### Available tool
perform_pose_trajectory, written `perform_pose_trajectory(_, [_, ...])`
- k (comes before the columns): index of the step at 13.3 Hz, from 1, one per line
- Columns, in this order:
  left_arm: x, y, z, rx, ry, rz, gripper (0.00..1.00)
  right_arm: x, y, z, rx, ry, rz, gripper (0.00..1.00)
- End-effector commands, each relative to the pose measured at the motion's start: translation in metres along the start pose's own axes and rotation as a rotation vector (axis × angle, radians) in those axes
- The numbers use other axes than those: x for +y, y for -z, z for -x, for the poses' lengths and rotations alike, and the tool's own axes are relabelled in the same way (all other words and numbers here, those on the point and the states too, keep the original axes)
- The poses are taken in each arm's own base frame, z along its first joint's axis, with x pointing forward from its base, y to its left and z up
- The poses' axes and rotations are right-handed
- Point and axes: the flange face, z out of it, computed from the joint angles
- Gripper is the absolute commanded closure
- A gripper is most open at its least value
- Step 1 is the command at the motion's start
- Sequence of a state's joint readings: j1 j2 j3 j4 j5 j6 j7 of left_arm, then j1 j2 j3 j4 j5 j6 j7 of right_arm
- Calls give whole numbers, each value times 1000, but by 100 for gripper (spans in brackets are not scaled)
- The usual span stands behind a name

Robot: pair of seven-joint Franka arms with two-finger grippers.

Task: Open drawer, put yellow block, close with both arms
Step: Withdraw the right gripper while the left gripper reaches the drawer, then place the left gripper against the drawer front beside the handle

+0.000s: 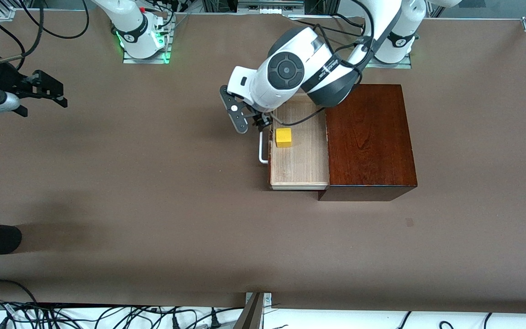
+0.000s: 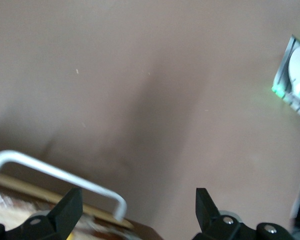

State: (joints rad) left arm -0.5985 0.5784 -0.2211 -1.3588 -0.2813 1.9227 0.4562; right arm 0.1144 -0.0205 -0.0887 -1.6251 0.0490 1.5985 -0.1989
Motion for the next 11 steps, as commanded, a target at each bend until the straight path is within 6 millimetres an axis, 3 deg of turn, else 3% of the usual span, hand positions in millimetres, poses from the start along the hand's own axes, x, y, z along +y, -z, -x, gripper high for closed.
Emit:
perform_pose_trajectory(1, [-11,-33,-16,16,-197,-54,0,6,6,6,6,4,-18,0])
perform_pose_trajectory(4, [2,-71,-26,-43,-328,-185,0,9,6,-5,14,-11,-3,0])
perform_pose_trajectory(6, [14,-84,-27,-96,-388,-230,0,20,4,-14,14,-27,14,0])
perform_pose_trajectory(11, [1,-97,-4,-255,-445,-236,0,11,3,-16,-6,-48,29,0])
